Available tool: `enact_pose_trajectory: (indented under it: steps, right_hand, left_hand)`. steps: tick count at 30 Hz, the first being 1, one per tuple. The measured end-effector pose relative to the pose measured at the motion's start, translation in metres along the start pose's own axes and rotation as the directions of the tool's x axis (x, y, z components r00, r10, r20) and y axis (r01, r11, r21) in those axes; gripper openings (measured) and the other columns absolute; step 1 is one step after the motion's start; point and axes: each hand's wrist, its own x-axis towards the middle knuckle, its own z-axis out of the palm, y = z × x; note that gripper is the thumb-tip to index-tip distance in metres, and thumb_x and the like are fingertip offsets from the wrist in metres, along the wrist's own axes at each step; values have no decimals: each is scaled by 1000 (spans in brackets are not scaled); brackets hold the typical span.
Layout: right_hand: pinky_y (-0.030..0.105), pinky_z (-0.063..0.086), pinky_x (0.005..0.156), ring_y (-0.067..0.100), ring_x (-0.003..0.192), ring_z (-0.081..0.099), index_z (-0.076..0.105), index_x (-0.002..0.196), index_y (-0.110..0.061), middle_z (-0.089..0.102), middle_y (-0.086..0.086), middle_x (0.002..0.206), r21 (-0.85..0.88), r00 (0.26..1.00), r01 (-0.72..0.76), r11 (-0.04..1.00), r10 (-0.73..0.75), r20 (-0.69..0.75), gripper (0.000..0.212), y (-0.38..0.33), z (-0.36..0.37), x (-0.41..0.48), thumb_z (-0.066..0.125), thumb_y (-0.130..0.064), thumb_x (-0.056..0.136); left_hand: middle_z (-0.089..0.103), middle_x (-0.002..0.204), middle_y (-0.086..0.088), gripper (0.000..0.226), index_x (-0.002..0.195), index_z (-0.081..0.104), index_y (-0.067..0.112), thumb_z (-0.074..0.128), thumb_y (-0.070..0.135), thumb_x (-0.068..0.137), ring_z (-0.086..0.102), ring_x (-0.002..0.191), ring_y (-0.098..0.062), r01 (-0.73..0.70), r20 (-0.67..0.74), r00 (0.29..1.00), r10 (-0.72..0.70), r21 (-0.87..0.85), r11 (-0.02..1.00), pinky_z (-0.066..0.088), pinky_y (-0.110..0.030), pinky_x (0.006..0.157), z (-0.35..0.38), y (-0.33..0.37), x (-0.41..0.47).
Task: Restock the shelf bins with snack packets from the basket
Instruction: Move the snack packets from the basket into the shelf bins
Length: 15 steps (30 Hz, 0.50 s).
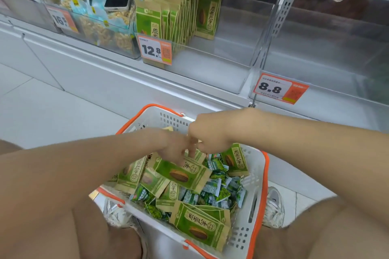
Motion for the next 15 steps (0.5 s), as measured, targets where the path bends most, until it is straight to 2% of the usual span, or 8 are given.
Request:
enact_pose_trajectory:
  steps: [3,5,6,7,9,11,13,15]
  right_hand:
    - [38,58,71,23,70,60,53,70,-20,57,-1,70,31,991,-93,995,96,-89,27,17,-20,-9,55,-25,97]
    - [35,50,68,26,73,57,56,73,-18,55,-2,70,46,985,-137,990,141,-99,32,29,-34,-19,57,-36,99]
    - [34,45,64,26,73,56,60,78,-14,55,-1,71,56,981,-156,986,161,-111,35,34,-42,-24,57,-42,99]
    - [35,41,61,25,71,54,63,84,-11,57,1,72,78,975,-164,983,173,-137,38,40,-49,-29,58,-46,98]
    - [35,42,58,24,69,55,66,89,-9,62,4,75,168,958,-151,974,186,-218,37,50,-64,-35,64,-45,95]
    - [31,43,60,16,71,55,62,90,-17,61,-4,78,297,930,-119,947,211,-300,28,58,-76,-41,75,-42,90]
    - [30,42,70,11,82,54,59,106,-27,54,-14,88,427,893,-79,901,254,-371,31,65,-86,-45,79,-41,88]
    - [31,44,81,12,95,56,56,123,-30,54,-14,101,548,854,-8,836,291,-431,40,71,-95,-48,78,-37,90]
  left_hand:
    - [66,127,0,36,131,64,24,74,31,97,62,115,-23,-119,-219,972,85,-149,982,49,-36,101,-60,13,-29]
    - [73,106,18,22,108,66,39,79,29,93,68,98,-10,-175,-321,942,98,-222,959,54,-37,94,-85,14,-43]
    - [72,96,25,27,103,62,44,81,29,91,68,89,-3,-177,-345,935,77,-269,947,56,-36,89,-95,10,-50]
    - [73,93,24,31,103,61,42,84,29,88,67,82,-1,-189,-399,916,45,-330,925,57,-35,83,-105,10,-60]
    - [78,92,5,46,115,55,30,89,28,84,66,74,-7,-233,-480,877,-17,-457,859,55,-29,68,-124,13,-79]
    - [79,86,-2,54,117,53,26,92,25,80,65,66,-7,-264,-546,833,-87,-532,804,48,-22,57,-139,12,-96]
    - [79,80,-3,58,116,58,22,97,27,73,69,66,-12,-305,-631,754,-179,-579,756,50,-27,62,-151,12,-109]
    - [79,85,-8,68,114,62,21,101,38,62,75,75,-25,-364,-695,643,-320,-646,671,59,-35,69,-160,9,-116]
